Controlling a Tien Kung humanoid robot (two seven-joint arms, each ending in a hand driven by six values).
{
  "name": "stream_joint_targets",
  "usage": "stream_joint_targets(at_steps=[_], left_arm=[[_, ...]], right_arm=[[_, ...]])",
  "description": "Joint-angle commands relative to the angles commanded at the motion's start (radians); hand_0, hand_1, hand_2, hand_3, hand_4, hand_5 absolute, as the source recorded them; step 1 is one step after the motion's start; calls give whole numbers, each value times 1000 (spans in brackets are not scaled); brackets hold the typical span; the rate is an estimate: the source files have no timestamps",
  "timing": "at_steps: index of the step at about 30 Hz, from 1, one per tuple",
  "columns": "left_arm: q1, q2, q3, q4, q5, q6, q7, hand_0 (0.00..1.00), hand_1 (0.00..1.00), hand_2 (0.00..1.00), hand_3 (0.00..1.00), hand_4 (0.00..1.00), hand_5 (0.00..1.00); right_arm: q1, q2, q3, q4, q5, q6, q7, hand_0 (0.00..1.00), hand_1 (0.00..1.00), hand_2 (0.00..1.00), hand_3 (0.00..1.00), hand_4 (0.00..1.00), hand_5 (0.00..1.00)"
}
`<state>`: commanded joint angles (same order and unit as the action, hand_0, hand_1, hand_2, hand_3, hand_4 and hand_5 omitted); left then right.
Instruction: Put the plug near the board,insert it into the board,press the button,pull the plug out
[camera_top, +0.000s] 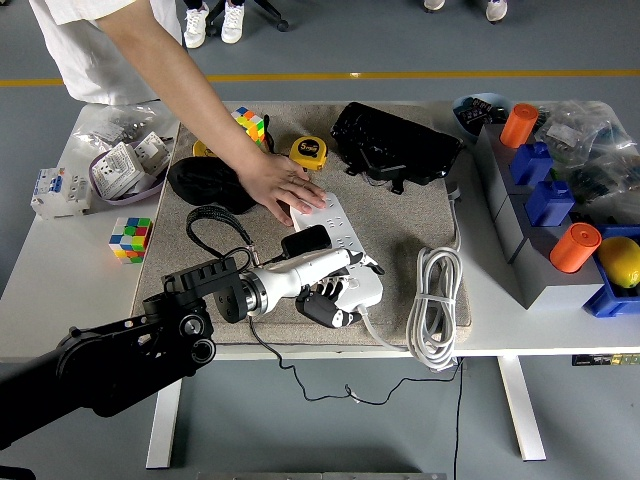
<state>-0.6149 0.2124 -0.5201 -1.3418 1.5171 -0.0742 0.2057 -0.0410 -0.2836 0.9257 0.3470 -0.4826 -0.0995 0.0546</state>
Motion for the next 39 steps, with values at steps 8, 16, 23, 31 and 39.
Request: stream_joint_targets(at_steps=[8, 16, 23, 31, 39], left_arm=[[-4, -3, 17, 32, 13, 1, 1, 63, 90, 132, 829, 739, 2], [-3, -3, 23, 55, 16, -3, 10, 60, 88, 133, 826, 750, 2], [-3, -2, 28, 74, 24, 1, 10, 59, 86, 132, 824, 751, 2], [2, -2, 29, 88, 23, 4, 11, 58, 84, 132, 823, 757, 2], [5, 3, 32, 98, 24, 10, 10, 57, 83, 130, 817, 758, 2]], right_arm=[[0, 0, 0, 2, -1, 0, 0, 647, 668, 636, 556, 997, 543], [1, 1, -3, 1, -2, 0, 1, 647, 667, 636, 556, 998, 543], [1, 0, -2, 2, -2, 0, 1, 646, 669, 637, 555, 998, 543], [-3, -1, -9, 2, 0, 0, 1, 646, 668, 637, 556, 998, 544], [-3, -3, -9, 2, 0, 0, 2, 647, 668, 637, 556, 998, 544]])
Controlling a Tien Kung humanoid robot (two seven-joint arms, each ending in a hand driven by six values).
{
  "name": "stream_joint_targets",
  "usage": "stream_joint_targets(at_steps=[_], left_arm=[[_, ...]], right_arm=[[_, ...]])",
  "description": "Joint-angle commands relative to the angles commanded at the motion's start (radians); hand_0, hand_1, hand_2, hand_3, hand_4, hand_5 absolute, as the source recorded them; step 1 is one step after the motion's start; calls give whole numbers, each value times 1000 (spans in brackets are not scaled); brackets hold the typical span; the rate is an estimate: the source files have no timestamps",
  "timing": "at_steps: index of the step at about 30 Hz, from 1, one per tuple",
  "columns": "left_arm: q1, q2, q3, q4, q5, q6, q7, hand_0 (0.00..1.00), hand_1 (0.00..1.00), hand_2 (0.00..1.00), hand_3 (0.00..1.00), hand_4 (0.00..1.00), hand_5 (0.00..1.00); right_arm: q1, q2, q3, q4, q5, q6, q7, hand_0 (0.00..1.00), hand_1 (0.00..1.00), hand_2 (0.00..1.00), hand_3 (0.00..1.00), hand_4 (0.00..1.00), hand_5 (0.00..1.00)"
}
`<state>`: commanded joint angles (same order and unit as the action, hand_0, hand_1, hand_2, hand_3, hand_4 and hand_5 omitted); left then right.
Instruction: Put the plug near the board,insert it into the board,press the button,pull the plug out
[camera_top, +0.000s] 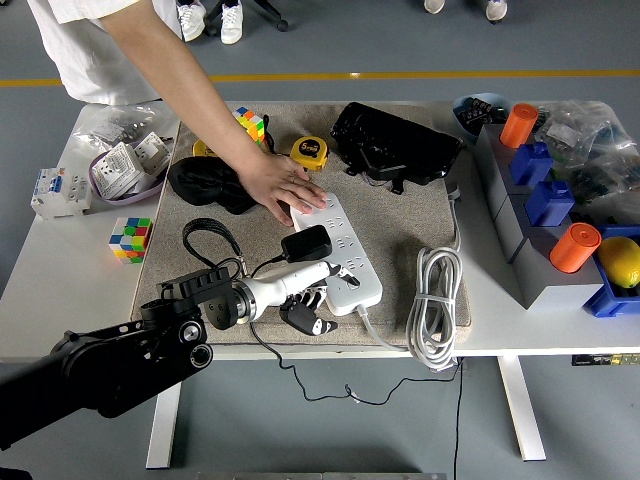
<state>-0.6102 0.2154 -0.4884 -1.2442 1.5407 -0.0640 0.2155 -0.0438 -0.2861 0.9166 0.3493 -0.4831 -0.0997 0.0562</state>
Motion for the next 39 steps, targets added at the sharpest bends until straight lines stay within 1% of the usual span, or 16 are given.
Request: stream_joint_targets(at_steps=[7, 17, 22, 23, 26, 27, 28, 29, 31, 33, 34, 35, 39], left_arm=[[3, 4, -2, 5, 5, -8, 8, 57, 83, 130, 814, 758, 2], [4, 4, -1, -4, 0, -14, 9, 57, 82, 130, 808, 756, 2], [6, 4, -22, -16, -7, -1, -12, 57, 82, 130, 808, 756, 2], [6, 5, -29, -19, -18, 3, -22, 57, 87, 136, 808, 774, 2], [8, 8, -44, -24, -49, 11, -44, 57, 87, 136, 808, 774, 2], [10, 10, -50, -23, -69, 24, -66, 57, 87, 136, 808, 774, 2], [11, 10, -54, -22, -80, 29, -77, 57, 87, 136, 808, 774, 2], [13, 11, -58, -22, -91, 33, -85, 93, 114, 165, 788, 660, 2], [18, 12, -67, -16, -115, 58, -123, 93, 114, 165, 788, 660, 2], [24, 13, -73, -14, -128, 75, -145, 93, 114, 165, 788, 660, 2], [27, 14, -75, -11, -139, 97, -169, 93, 114, 165, 788, 660, 2], [31, 16, -76, -8, -150, 120, -192, 174, 178, 316, 641, 817, 123], [42, 18, -93, 5, -189, 196, -261, 174, 178, 316, 641, 817, 123]], right_arm=[[1, 0, 0, 0, 0, 0, 0, 647, 668, 636, 556, 998, 543], [1, 1, 2, 1, -2, 0, 0, 646, 668, 637, 557, 998, 542], [0, 3, 5, 0, -2, 0, 0, 646, 668, 637, 557, 998, 542], [0, 3, 5, 0, -1, 0, 0, 646, 668, 636, 555, 998, 542], [1, 4, 6, -1, 0, 0, 0, 646, 668, 636, 555, 998, 542], [2, 3, 7, 0, -2, 0, 0, 646, 668, 636, 555, 998, 542], [2, 3, 8, 0, -3, 0, 0, 646, 668, 636, 555, 998, 542], [2, 4, 8, 0, -3, 0, 0, 646, 667, 636, 555, 998, 541], [3, 4, 8, 0, -3, 0, 0, 646, 667, 636, 555, 998, 541], [3, 5, 7, 0, -3, 0, 0, 646, 667, 636, 555, 998, 541], [3, 6, 7, -1, -3, 0, 0, 646, 667, 636, 555, 998, 541], [3, 6, 7, -1, -2, 0, 0, 646, 667, 636, 556, 998, 540], [5, 4, 6, -1, -3, 0, 0, 646, 667, 636, 556, 998, 540]])
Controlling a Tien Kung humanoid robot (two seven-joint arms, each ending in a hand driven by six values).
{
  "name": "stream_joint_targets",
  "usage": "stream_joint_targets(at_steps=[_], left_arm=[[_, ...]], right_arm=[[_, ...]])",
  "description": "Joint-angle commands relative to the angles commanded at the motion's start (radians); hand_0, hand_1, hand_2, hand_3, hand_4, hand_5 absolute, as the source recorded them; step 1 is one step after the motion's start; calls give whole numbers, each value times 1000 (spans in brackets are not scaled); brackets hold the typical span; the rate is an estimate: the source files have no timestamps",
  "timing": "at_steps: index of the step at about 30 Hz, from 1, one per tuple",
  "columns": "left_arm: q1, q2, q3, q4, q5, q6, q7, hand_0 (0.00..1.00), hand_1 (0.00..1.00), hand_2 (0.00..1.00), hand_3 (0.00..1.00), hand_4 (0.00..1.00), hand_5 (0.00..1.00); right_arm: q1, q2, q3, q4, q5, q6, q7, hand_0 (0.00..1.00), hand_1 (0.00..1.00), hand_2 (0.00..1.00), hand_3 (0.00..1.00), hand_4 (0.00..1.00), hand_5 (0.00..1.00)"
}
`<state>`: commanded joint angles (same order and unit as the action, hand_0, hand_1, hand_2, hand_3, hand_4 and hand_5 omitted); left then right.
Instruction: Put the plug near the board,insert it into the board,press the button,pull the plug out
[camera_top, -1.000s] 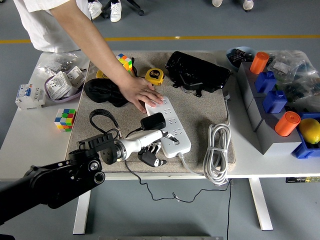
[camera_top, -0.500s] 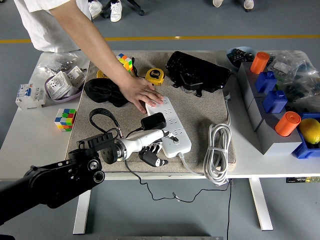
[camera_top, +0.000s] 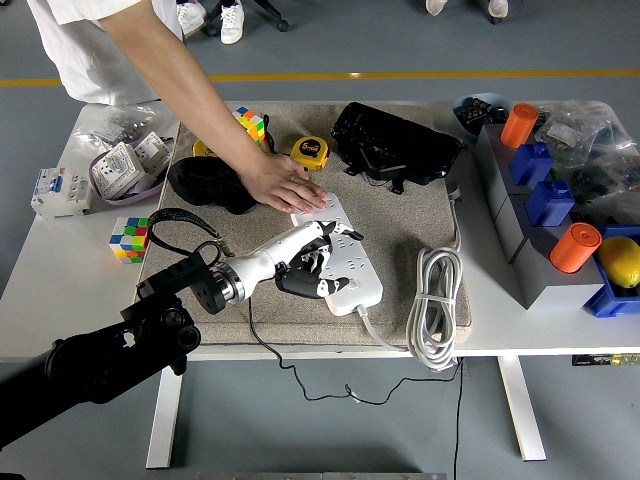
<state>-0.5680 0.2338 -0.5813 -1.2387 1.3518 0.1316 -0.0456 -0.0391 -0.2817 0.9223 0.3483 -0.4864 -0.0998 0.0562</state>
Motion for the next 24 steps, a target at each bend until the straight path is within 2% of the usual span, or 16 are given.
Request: stream_joint_targets(at_steps=[1, 2, 7, 8, 10, 13, 14, 19, 20, 24], left_arm=[[3, -1, -7, 3, -8, 16, -12, 174, 178, 316, 641, 817, 123], [7, -1, -13, 6, -13, 28, -22, 240, 352, 505, 598, 858, 197], [21, -7, -36, 20, -41, 93, -79, 240, 352, 505, 598, 858, 197], [22, -8, -36, 23, -43, 104, -87, 435, 606, 587, 585, 900, 253], [24, -9, -36, 30, -34, 140, -110, 435, 606, 587, 585, 900, 253], [24, -12, -36, 38, 11, 164, -106, 435, 606, 587, 585, 900, 253], [24, -14, -36, 42, 43, 175, -101, 588, 698, 734, 664, 998, 373], [24, -20, -35, 57, 126, 193, -76, 588, 698, 734, 664, 998, 373], [24, -20, -35, 58, 133, 192, -72, 785, 822, 865, 795, 998, 474], [19, -25, -33, 71, 195, 202, -15, 785, 822, 865, 795, 998, 474]], right_arm=[[1, 0, 1, 0, 0, 0, 0, 646, 667, 636, 556, 998, 540], [1, 0, 2, 0, 0, 0, 0, 646, 667, 636, 556, 998, 540], [0, 1, 2, -1, 1, 0, 0, 646, 667, 636, 556, 998, 540], [0, 1, 2, -1, 1, 0, 0, 646, 668, 636, 555, 998, 541], [-1, 1, 3, -1, 0, 0, 0, 646, 668, 636, 555, 998, 541], [-1, 0, 3, 0, 0, 0, 0, 646, 668, 636, 555, 998, 541], [-1, 0, 2, 0, 0, 0, 0, 646, 667, 636, 555, 998, 540], [-1, 1, 2, 0, 0, 0, 0, 646, 667, 636, 555, 998, 540], [-1, 1, 2, 0, 0, 0, 0, 646, 667, 637, 556, 998, 540], [0, 1, 1, 0, 1, 0, 0, 646, 667, 637, 556, 998, 540]])
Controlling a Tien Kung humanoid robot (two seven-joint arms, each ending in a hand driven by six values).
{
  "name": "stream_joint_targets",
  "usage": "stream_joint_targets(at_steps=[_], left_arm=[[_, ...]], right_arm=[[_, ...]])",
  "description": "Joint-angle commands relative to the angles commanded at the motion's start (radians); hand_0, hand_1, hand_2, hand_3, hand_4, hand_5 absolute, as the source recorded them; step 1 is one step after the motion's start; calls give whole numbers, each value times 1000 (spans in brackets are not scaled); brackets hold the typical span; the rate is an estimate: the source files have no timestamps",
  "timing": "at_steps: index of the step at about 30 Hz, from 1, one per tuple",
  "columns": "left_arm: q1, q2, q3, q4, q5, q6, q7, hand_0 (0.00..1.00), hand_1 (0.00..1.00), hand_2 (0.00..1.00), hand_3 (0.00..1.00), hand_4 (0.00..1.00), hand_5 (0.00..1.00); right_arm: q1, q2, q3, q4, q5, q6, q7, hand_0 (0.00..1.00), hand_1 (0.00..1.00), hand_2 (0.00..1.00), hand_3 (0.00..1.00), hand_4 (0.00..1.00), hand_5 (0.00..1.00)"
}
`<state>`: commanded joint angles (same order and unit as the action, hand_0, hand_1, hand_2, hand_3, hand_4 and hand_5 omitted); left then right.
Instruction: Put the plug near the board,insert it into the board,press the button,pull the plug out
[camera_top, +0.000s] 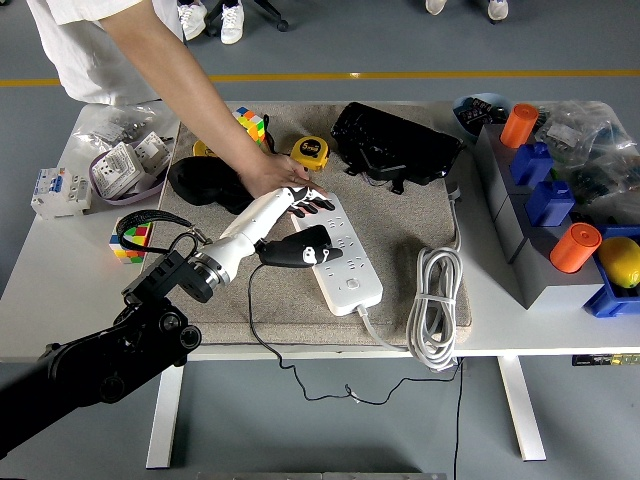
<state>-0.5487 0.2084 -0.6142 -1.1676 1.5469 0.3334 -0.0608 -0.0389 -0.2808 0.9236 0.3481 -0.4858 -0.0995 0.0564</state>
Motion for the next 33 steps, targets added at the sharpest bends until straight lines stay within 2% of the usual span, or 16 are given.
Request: stream_joint_targets(at_steps=[1, 2, 7, 8, 13, 14, 17, 19, 20, 31, 32, 33], left_arm=[[-2, -2, 2, 4, 15, 2, 17, 785, 822, 865, 795, 998, 474], [-3, -3, 4, 8, 34, 3, 35, 781, 818, 875, 857, 998, 468], [-13, -14, 14, 28, 100, 17, 94, 781, 818, 875, 857, 998, 468], [-15, -16, 16, 33, 108, 18, 104, 712, 750, 795, 837, 998, 479], [-24, -26, 29, 50, 144, 14, 145, 712, 750, 795, 837, 998, 479], [-27, -27, 34, 53, 153, 13, 154, 593, 650, 694, 764, 998, 472], [-31, -30, 47, 60, 168, 7, 175, 593, 650, 694, 764, 998, 472], [-33, -33, 52, 65, 176, 6, 180, 593, 650, 694, 764, 998, 472], [-35, -35, 56, 70, 181, 5, 184, 555, 634, 681, 736, 998, 467], [-46, -52, 88, 119, 181, 15, 189, 549, 632, 678, 728, 998, 462], [-48, -53, 90, 125, 177, 17, 187, 475, 611, 665, 708, 998, 483], [-49, -55, 91, 129, 173, 20, 186, 475, 611, 665, 708, 998, 483]], right_arm=[[0, 0, 1, 0, 0, 0, 0, 646, 667, 637, 556, 998, 540], [0, 0, 1, 0, 0, 0, 0, 646, 667, 637, 556, 998, 542], [0, -1, -1, 1, 0, 0, 0, 646, 667, 637, 556, 998, 542], [1, -2, -2, 1, 0, 0, 0, 646, 667, 637, 555, 998, 542], [1, -4, -6, 1, 0, 0, 0, 646, 667, 637, 555, 998, 542], [0, -5, -7, 1, 1, 0, 0, 646, 667, 636, 555, 998, 542], [-1, -7, -9, 1, 1, 0, 0, 646, 667, 636, 555, 998, 542], [-1, -7, -10, 1, 2, -1, 0, 646, 667, 636, 555, 998, 542], [-1, -8, -10, 1, 2, -1, 0, 646, 668, 636, 555, 997, 542], [-3, -10, -12, 1, 3, 0, 0, 646, 668, 637, 556, 997, 542], [-3, -10, -13, 1, 3, 0, 0, 646, 667, 636, 556, 997, 542], [-3, -10, -13, 1, 3, 0, 0, 646, 667, 636, 556, 997, 542]])
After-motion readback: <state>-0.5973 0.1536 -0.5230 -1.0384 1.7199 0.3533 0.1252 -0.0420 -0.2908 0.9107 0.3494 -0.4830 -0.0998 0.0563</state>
